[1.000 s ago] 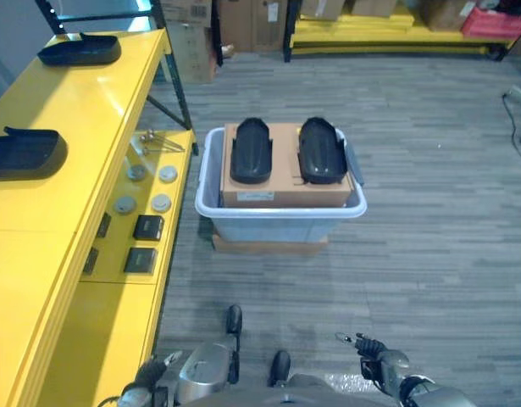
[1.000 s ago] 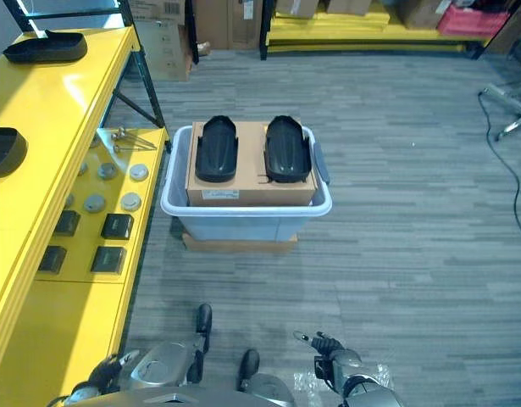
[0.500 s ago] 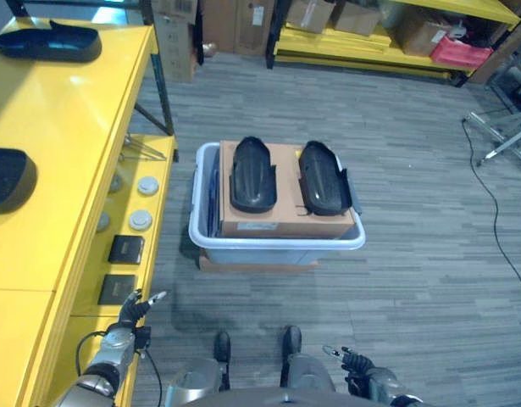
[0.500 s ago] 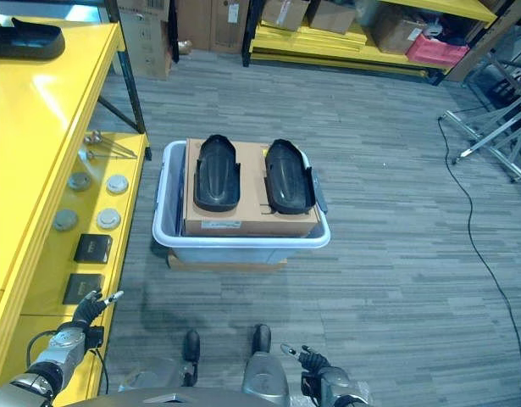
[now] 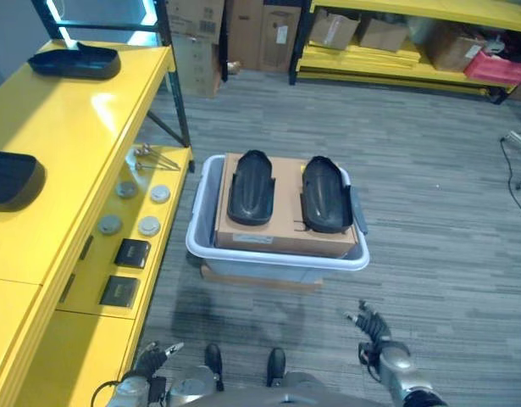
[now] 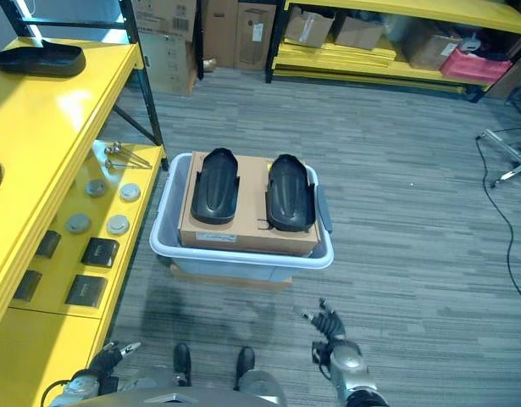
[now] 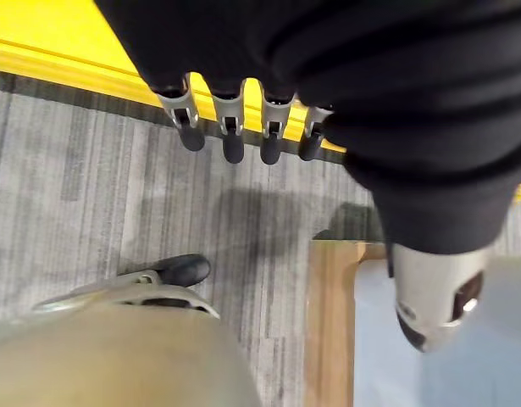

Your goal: Move parts from the plastic box to the shelf.

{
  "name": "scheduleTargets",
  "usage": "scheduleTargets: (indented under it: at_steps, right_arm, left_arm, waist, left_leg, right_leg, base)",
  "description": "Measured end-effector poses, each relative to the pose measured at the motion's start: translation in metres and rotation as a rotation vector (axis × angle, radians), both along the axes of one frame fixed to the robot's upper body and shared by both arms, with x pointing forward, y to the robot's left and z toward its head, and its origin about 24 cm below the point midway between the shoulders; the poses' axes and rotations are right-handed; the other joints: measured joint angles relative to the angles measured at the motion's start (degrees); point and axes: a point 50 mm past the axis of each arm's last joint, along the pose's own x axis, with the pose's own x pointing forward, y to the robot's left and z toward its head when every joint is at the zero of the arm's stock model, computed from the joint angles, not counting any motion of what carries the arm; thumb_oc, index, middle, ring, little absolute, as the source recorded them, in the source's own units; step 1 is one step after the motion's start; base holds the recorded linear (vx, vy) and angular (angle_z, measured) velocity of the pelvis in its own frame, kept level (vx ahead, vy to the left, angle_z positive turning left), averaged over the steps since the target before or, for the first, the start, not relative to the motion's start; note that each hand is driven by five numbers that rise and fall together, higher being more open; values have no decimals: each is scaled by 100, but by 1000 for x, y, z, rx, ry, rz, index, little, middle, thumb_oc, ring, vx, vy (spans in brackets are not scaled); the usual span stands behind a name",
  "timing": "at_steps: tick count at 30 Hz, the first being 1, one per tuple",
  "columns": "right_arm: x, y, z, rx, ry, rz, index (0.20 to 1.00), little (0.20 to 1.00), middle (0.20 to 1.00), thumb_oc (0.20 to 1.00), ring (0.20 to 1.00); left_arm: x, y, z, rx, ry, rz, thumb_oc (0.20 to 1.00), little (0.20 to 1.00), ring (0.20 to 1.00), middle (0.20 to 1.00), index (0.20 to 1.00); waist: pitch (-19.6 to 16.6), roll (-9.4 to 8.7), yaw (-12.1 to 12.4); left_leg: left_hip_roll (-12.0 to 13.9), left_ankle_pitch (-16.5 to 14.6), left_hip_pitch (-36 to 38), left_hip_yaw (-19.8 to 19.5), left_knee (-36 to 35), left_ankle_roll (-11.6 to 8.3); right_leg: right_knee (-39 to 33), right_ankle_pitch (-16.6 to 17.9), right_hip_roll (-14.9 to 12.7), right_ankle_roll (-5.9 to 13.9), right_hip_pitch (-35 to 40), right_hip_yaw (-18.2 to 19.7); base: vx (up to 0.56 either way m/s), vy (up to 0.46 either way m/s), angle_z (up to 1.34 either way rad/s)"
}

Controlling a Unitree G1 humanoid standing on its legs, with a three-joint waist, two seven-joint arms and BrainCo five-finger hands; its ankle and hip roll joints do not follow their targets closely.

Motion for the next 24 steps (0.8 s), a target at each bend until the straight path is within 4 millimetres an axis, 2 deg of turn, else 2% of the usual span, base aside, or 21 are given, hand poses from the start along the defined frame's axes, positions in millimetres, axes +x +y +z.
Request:
scheduleTargets:
  at_steps: [3, 6, 12, 17, 19, 21, 24]
  right_arm:
    - [21, -14, 35, -56, -147, -25, 1000, 1000, 1000, 1000, 1000]
    - [27, -26, 62, -152, -202, 18, 1000, 1000, 1000, 1000, 1000]
    - [36, -46, 80, -225, -187, 13, 1000, 1000, 1000, 1000, 1000]
    - [82, -62, 122, -312, -230, -18, 1000, 1000, 1000, 1000, 1000]
    - [92, -63, 135, -323, -267, -35, 1000, 1000, 1000, 1000, 1000]
    - [118, -75, 170, -322, -336, -129, 1000, 1000, 1000, 1000, 1000]
    - [131, -81, 195, -320, -376, -187, 1000, 1000, 1000, 1000, 1000]
  left_arm:
    - [3, 10, 4, 23, -12, 8, 1000, 1000, 1000, 1000, 1000]
    - [8, 10, 7, 16, -40, 13, 1000, 1000, 1000, 1000, 1000]
    - [18, 9, 11, -7, -80, 4, 1000, 1000, 1000, 1000, 1000]
    - [34, 3, 14, -10, -91, -54, 1000, 1000, 1000, 1000, 1000]
    - [36, 3, 15, -9, -91, -60, 1000, 1000, 1000, 1000, 1000]
    - [50, 3, 19, -7, -115, -92, 1000, 1000, 1000, 1000, 1000]
    - [60, 2, 24, -5, -139, -108, 1000, 1000, 1000, 1000, 1000]
  waist:
    - [100, -125, -111]
    - [190, -112, -173]
    - [290, -102, -182]
    - [692, 23, -20]
    - [765, 104, 102]
    - [985, 264, 303]
    - [1255, 367, 388]
  left_leg:
    - [29, 145, -107, 5, -29, 21]
    - [25, 232, -79, 24, -163, 60]
    - [45, 290, -57, 7, -149, 74]
    - [56, 346, -150, -53, -149, 49]
    - [62, 366, -220, -73, -150, 39]
    - [58, 501, -520, -168, -147, 64]
    - [45, 568, -617, -225, -147, 73]
  right_leg:
    - [1, 60, 45, 0, -117, 18]
    - [0, 117, 48, 53, -141, 32]
    - [26, 145, 78, 16, -112, 5]
    - [1, 163, 91, -5, -186, -50]
    - [1, 163, 94, -6, -233, -87]
    - [32, 260, 100, -61, -502, -165]
    - [32, 292, 91, -68, -561, -223]
  base:
    - [22, 3, -2]
    - [51, -12, -3]
    - [40, -54, -1]
    - [-18, -36, 6]
    - [-57, -39, 8]
    - [-90, -12, 19]
    - [-31, 13, 18]
